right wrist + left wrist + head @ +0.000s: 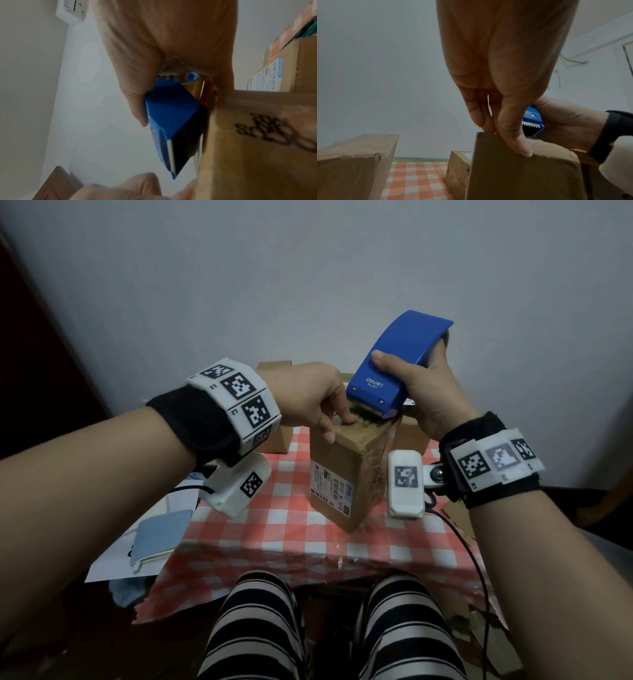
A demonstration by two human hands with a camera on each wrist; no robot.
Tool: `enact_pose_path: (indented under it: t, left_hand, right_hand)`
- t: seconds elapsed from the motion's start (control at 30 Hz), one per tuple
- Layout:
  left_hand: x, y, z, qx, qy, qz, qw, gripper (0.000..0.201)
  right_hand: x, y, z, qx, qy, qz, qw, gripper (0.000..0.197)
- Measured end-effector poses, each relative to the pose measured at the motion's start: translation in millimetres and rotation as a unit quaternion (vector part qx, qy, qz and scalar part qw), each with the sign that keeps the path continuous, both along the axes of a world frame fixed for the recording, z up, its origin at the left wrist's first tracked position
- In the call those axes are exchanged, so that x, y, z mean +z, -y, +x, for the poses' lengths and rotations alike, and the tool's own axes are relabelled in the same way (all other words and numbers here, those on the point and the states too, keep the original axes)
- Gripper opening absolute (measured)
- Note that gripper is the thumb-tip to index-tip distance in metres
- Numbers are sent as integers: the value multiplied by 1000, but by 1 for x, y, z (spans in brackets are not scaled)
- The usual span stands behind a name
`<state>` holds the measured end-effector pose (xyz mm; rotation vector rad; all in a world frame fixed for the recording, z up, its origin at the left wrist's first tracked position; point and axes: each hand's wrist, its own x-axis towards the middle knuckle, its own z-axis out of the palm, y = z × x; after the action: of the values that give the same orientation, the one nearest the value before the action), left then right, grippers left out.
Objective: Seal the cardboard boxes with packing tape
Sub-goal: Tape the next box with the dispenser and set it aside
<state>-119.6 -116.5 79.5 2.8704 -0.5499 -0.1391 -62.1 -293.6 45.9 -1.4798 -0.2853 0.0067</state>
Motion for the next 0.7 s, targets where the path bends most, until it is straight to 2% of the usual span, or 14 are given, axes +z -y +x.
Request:
enact_pose_path:
  t: [0.17, 0.33, 0.5, 0.7]
  left_hand:
    - [3, 2, -6, -12, 13, 0, 1000, 48]
    - [3, 5, -4, -13, -9, 14, 1000, 44]
    - [3, 7, -2, -35, -5, 8, 999, 45]
    - [-2, 2, -4, -34, -7, -38, 999, 40]
  right_hand:
    - [-1, 1, -1, -8, -3, 0, 1000, 53]
    - [-2, 0, 0, -5, 4, -18, 1000, 54]
    - [-1, 5, 3, 10, -35, -48, 998, 60]
    - [0, 6, 1, -3, -67, 20, 998, 40]
